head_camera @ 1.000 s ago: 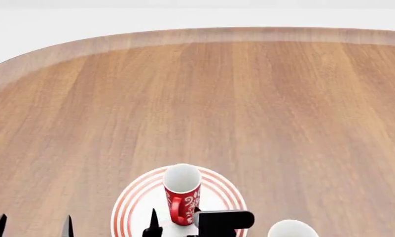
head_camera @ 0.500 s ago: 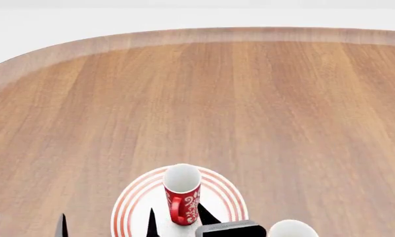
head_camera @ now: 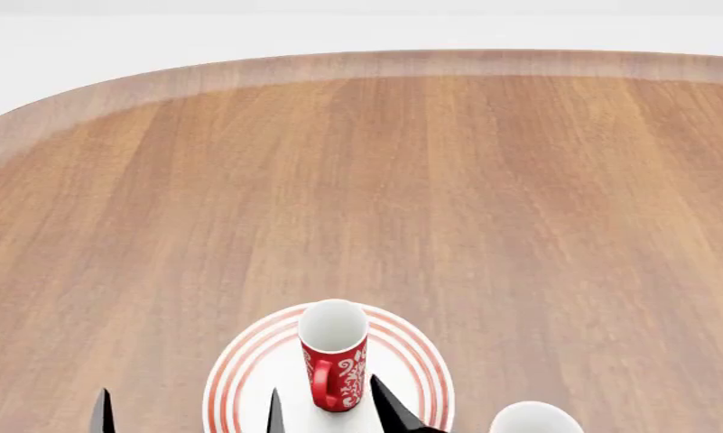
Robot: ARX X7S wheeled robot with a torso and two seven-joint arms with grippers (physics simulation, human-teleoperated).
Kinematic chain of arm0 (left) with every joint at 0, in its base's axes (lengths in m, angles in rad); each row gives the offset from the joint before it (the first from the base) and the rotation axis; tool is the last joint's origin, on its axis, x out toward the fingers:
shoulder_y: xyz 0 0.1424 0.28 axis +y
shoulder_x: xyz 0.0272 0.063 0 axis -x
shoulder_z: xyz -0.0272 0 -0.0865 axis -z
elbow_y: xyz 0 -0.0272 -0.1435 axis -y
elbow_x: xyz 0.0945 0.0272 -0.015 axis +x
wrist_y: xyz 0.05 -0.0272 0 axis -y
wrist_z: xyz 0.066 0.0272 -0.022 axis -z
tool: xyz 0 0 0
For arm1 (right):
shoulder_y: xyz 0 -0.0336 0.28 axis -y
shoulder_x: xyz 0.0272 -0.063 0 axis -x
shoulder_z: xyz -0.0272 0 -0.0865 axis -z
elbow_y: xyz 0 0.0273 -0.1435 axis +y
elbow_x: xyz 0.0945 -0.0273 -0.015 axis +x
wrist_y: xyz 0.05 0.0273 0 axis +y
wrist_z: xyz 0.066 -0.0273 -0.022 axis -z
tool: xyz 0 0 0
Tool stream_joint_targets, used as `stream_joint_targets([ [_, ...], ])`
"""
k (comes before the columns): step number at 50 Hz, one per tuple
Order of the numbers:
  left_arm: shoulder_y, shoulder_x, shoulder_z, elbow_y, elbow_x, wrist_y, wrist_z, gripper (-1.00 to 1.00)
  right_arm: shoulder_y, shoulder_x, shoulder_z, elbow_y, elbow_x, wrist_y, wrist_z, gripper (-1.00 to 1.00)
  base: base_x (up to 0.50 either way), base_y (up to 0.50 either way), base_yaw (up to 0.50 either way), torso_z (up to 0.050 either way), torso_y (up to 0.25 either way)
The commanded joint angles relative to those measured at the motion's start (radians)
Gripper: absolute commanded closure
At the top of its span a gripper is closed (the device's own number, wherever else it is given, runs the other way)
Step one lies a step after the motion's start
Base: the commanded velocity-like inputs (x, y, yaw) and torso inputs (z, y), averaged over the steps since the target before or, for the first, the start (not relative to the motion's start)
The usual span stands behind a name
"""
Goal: Put the red mug on the left plate.
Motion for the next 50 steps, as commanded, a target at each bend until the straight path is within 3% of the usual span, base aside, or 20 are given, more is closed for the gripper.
stream_joint_targets([
  [1, 0.019, -0.012, -0.003, 0.041, 0.004, 0.000, -0.011, -1.00, -0.002, 0.059, 0.004, -0.118, -0.133, 0.007, 0.118, -1.00, 0.00, 0.00, 0.00, 0.000, 0.000],
  [50, 0.117, -0.073, -0.030, 0.220, 0.021, 0.033, -0.052, -1.00, -0.036, 0.188, 0.047, -0.441, -0.476, 0.175, 0.384, -1.00, 0.00, 0.00, 0.00, 0.000, 0.000],
])
